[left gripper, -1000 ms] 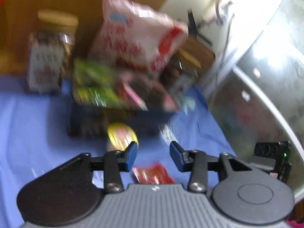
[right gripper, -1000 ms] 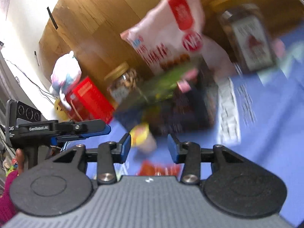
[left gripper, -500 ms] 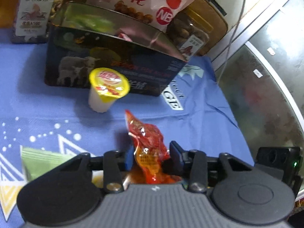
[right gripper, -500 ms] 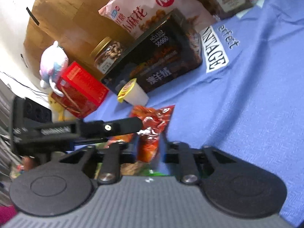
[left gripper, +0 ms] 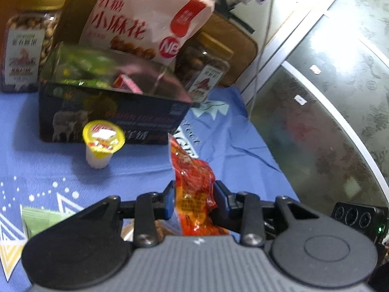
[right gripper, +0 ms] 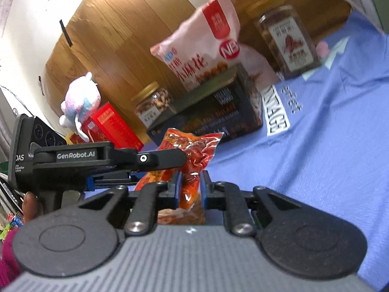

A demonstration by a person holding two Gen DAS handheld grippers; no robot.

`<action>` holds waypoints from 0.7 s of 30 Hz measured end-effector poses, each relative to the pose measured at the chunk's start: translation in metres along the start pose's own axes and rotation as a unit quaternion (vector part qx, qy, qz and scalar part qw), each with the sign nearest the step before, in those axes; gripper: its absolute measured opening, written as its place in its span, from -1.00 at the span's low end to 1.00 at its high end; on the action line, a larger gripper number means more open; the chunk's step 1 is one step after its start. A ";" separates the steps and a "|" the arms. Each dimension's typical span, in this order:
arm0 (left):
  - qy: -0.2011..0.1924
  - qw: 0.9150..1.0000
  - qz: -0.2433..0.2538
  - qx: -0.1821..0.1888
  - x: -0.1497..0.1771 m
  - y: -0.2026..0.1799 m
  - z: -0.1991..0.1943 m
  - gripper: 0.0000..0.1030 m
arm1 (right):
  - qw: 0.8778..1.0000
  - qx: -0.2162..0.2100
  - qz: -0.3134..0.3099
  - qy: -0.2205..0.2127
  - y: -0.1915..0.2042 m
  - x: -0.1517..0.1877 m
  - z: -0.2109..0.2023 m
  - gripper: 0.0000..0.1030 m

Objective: Organize snacks
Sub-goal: 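Grasp the red spicy-strip packet with the right tool while the left tool closes on it, then lower the red spicy-strip packet into the tin box and open both tools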

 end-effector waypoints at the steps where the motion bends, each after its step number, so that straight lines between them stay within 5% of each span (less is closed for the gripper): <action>1: -0.003 1.000 0.005 0.002 -0.001 -0.003 -0.002 -0.38 | 1.000 0.001 -0.002 -0.004 0.002 0.000 -0.003 -0.64; 21: -0.031 0.999 0.030 0.026 0.001 -0.013 -0.030 -0.38 | 0.998 0.018 -0.033 -0.043 0.033 -0.001 -0.021 -0.64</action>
Point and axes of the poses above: each gripper's, at about its wrist camera, not at the fingertips, and z roughly the way its jaws point, y to its left, x to its underside, the point moved 1 cm from there along z, roughly the way its jaws point, and after that the axes turned 7 degrees about y, right-handed, at the moved point
